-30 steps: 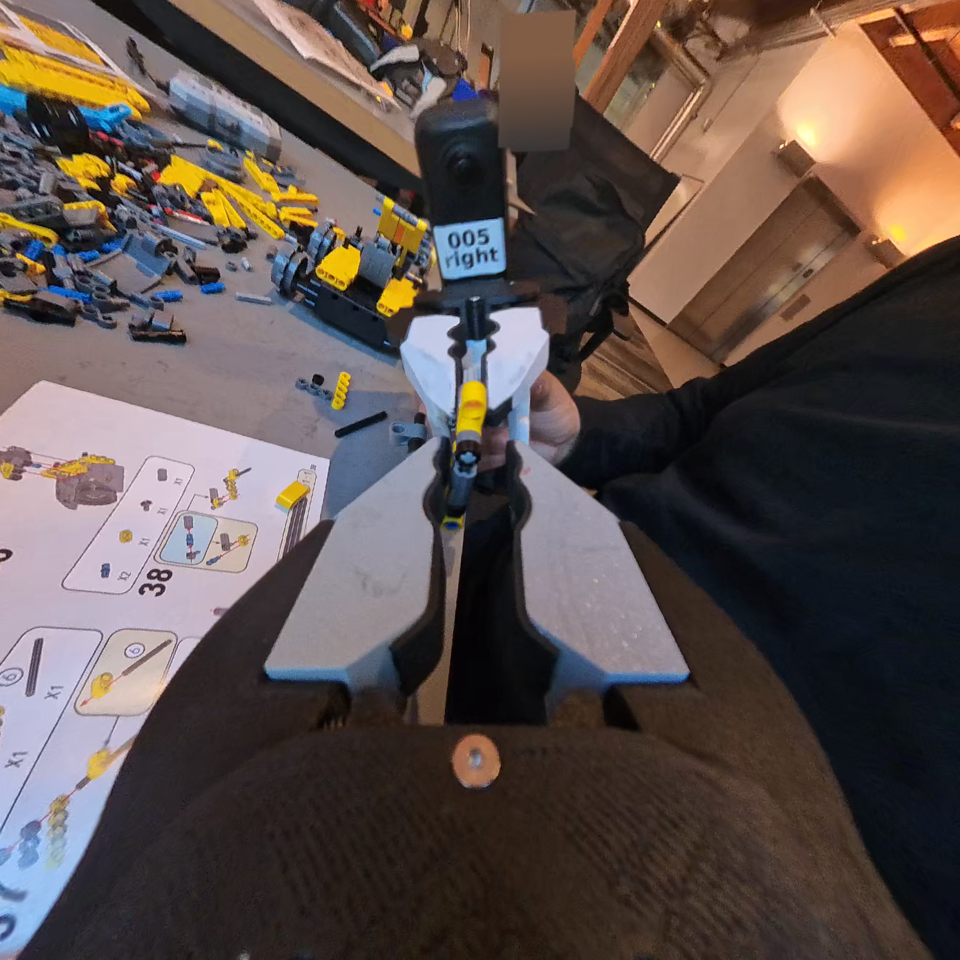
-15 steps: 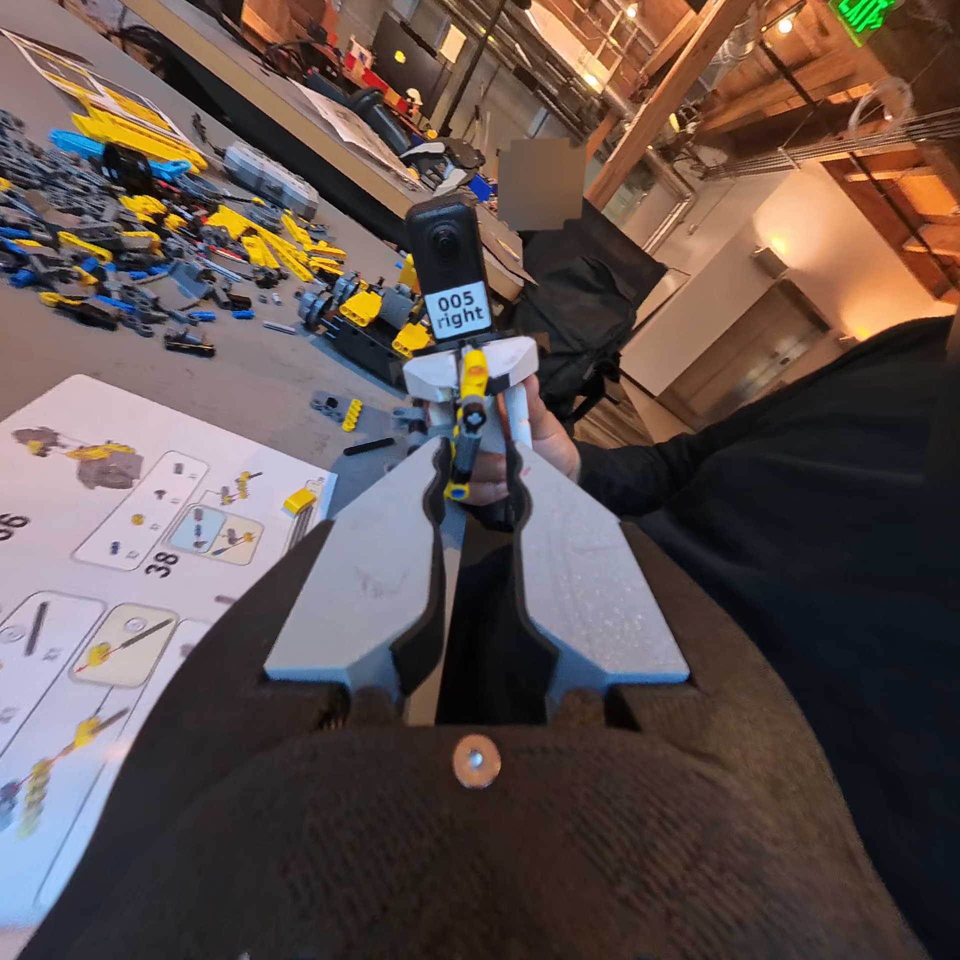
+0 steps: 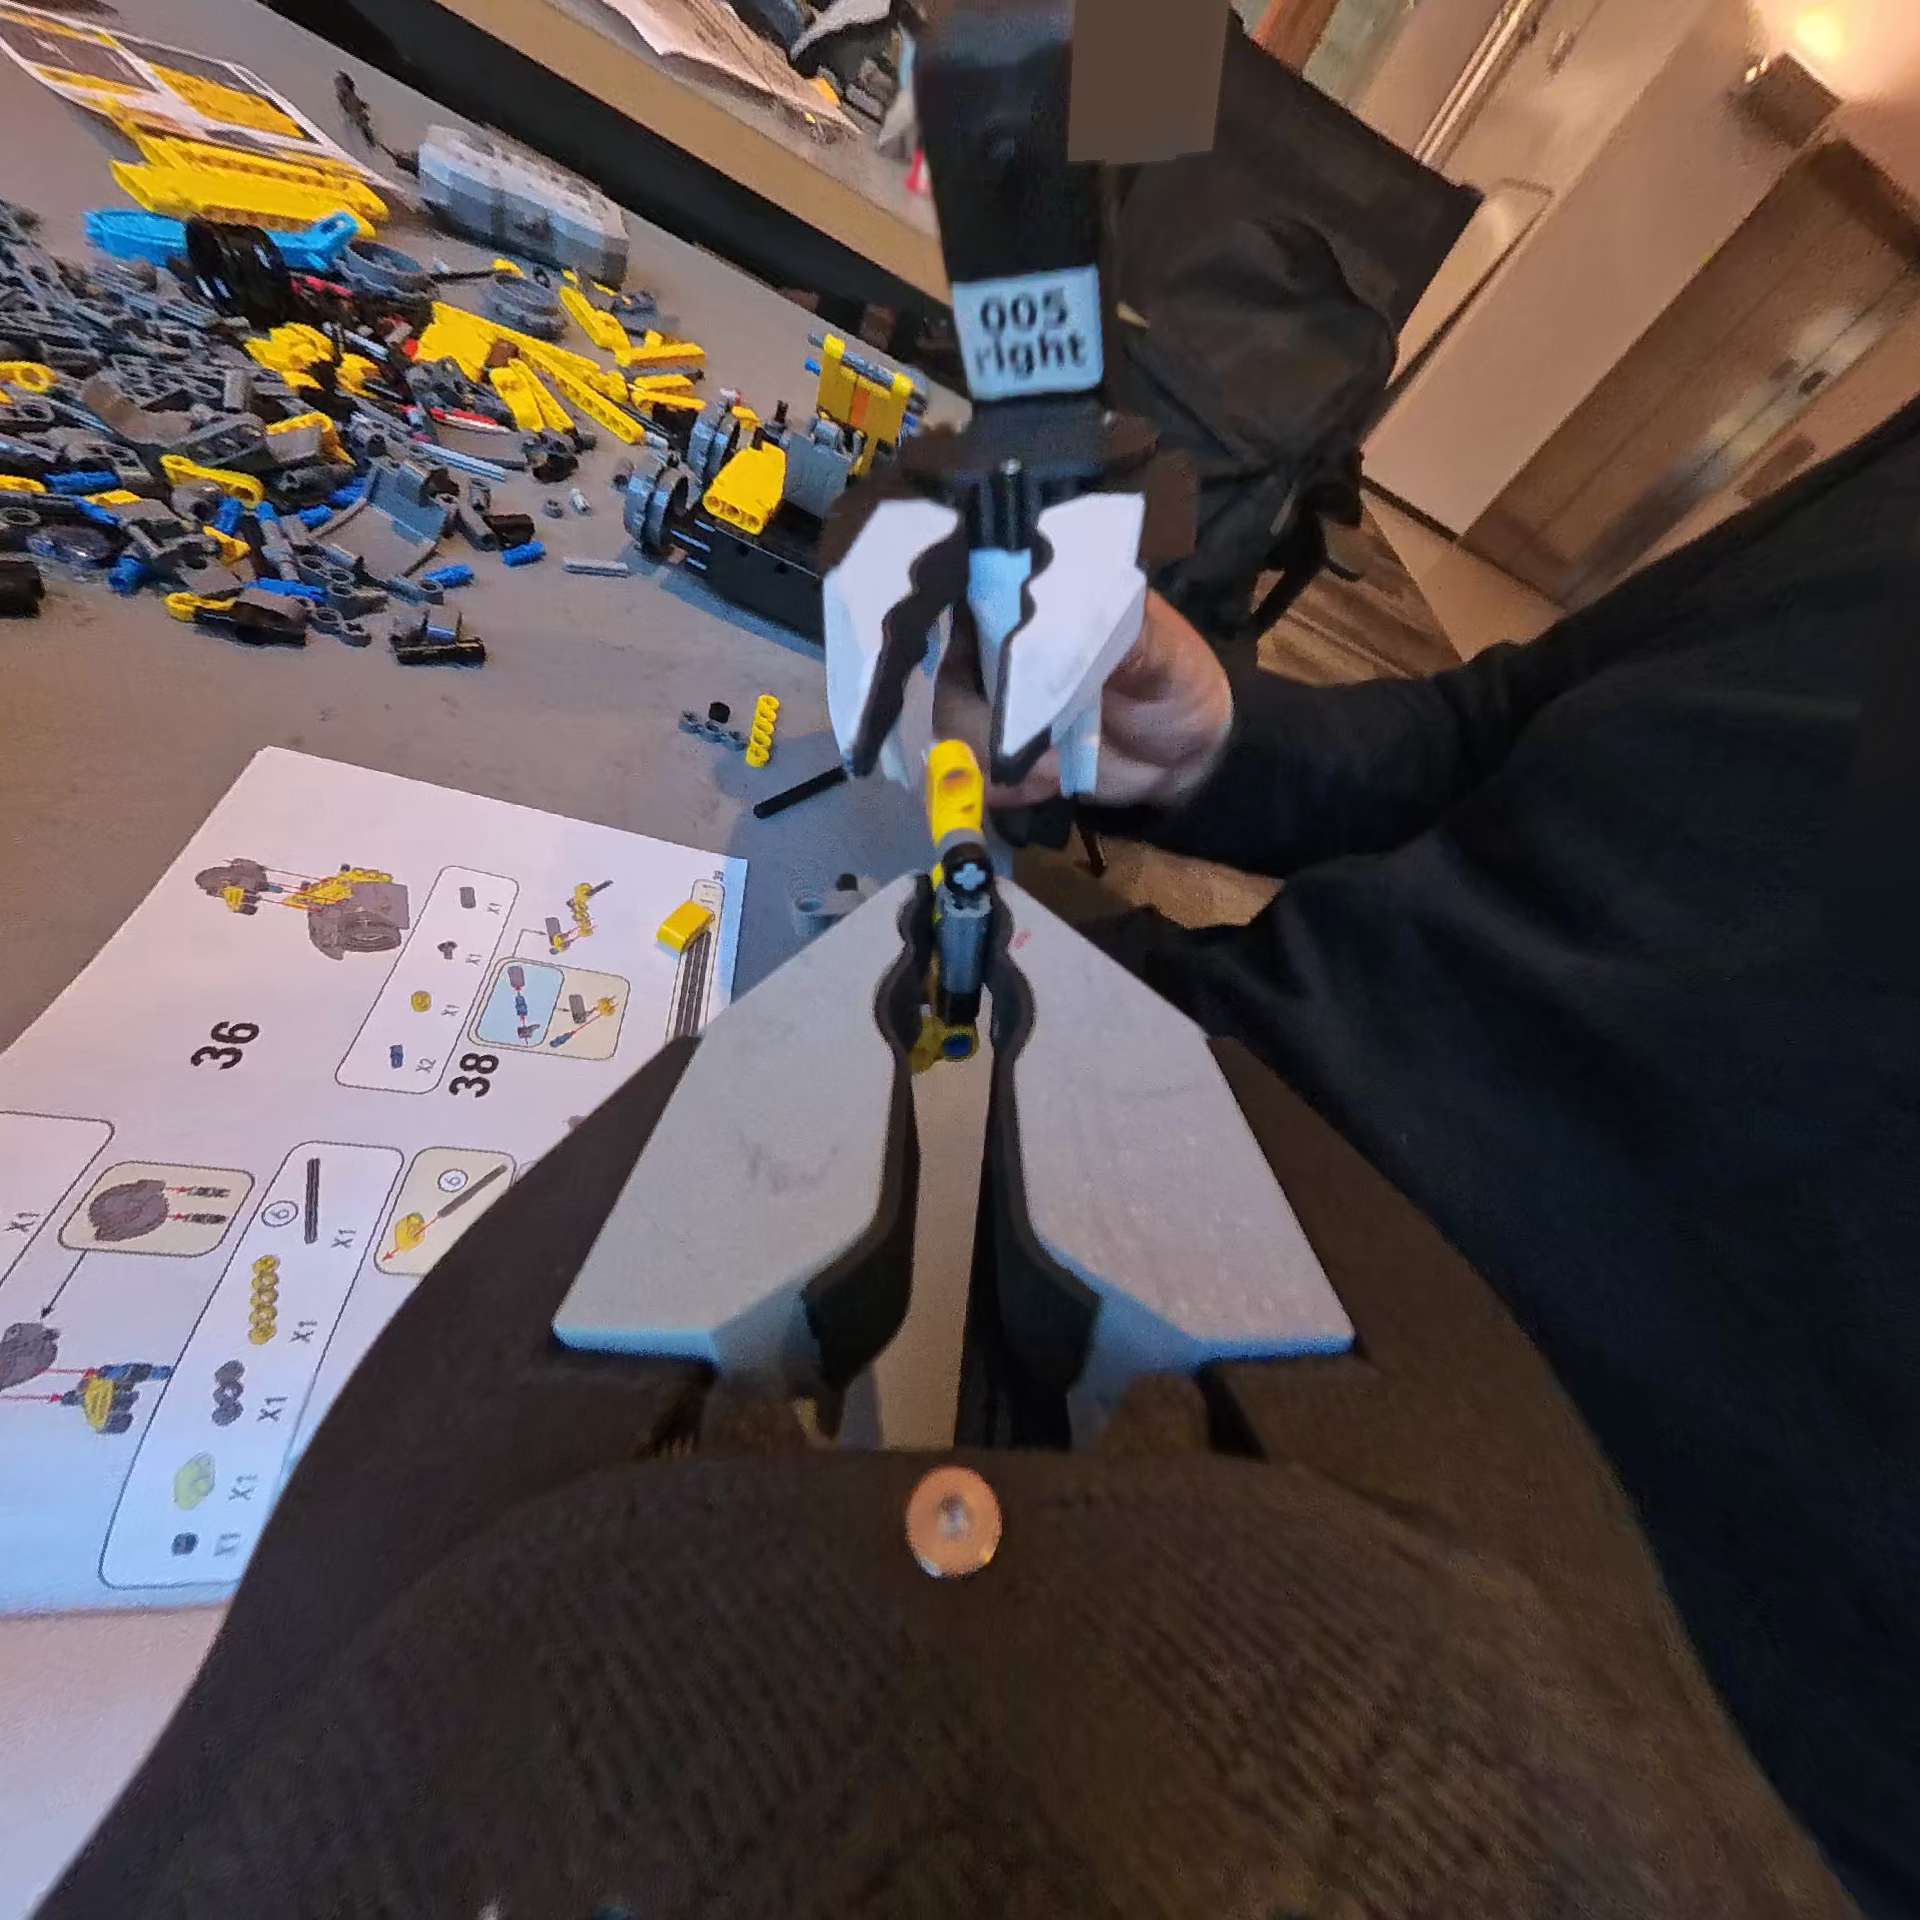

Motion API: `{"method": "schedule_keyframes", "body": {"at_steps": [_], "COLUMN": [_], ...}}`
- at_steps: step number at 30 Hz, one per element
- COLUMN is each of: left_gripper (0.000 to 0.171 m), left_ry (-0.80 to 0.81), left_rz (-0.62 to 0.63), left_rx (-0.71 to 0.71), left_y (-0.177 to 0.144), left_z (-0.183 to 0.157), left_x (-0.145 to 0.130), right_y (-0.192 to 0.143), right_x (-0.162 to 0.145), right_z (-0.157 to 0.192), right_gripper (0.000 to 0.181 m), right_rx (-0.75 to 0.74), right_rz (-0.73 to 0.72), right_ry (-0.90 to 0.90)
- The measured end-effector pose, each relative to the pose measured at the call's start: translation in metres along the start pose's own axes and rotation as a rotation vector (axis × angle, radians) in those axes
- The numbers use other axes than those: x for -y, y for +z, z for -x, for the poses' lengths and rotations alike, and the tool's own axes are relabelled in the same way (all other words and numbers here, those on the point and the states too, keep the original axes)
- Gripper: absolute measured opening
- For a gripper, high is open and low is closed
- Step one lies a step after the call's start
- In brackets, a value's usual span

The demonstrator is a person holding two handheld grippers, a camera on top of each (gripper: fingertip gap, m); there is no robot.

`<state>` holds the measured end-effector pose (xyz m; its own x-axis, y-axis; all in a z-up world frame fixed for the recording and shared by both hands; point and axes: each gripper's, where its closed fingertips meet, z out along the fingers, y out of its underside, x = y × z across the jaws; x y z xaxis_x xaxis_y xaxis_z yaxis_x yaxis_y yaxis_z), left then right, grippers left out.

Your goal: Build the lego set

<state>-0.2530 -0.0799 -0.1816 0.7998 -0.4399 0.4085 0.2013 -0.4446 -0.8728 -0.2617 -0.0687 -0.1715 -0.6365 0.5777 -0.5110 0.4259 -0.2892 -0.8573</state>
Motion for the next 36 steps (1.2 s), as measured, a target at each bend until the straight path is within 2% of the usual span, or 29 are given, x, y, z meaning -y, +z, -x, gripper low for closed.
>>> {"method": "schedule_keyframes", "body": {"at_steps": [3,8,10,12,17,21,26,28,32,36], "left_gripper": [0.007,0.007,0.007,0.007,0.007,0.007,0.007,0.006,0.007,0.018], "left_ry": [0.040,0.023,-0.015,-0.075,-0.349,-0.450,-0.511,-0.524,-0.504,-0.460], "left_rz": [0.045,0.211,0.267,0.320,0.461,0.642,0.734,0.774,0.856,0.837], "left_rx": [-0.047,-0.257,-0.340,-0.410,-0.637,-0.678,-0.686,-0.660,-0.604,-0.417], "left_y": [0.000,0.004,0.005,0.005,0.000,-0.001,0.006,0.008,0.009,0.017], "left_z": [-0.004,-0.020,-0.026,-0.031,-0.045,-0.045,-0.038,-0.032,-0.026,-0.007], "left_x": [-0.009,-0.035,-0.039,-0.043,-0.052,-0.068,-0.071,-0.074,-0.081,-0.080], "right_y": [-0.002,-0.009,-0.010,-0.010,-0.006,-0.002,0.004,0.007,0.009,0.010], "right_x": [-0.004,-0.015,-0.023,-0.032,-0.050,-0.066,-0.084,-0.085,-0.091,-0.096], "right_z": [0.003,0.035,0.038,0.033,0.029,0.023,0.010,0.004,-0.001,-0.014], "right_gripper": [0.023,0.026,0.030,0.038,0.049,0.051,0.047,0.031,0.031,0.031], "right_rx": [-0.037,0.111,0.114,0.077,-0.003,-0.038,-0.070,-0.104,-0.127,-0.197], "right_rz": [0.095,0.221,0.288,0.362,0.503,0.638,0.745,0.736,0.728,0.720], "right_ry": [-0.130,-0.351,-0.460,-0.578,-0.854,-1.049,-1.209,-1.237,-1.215,-1.160]}}
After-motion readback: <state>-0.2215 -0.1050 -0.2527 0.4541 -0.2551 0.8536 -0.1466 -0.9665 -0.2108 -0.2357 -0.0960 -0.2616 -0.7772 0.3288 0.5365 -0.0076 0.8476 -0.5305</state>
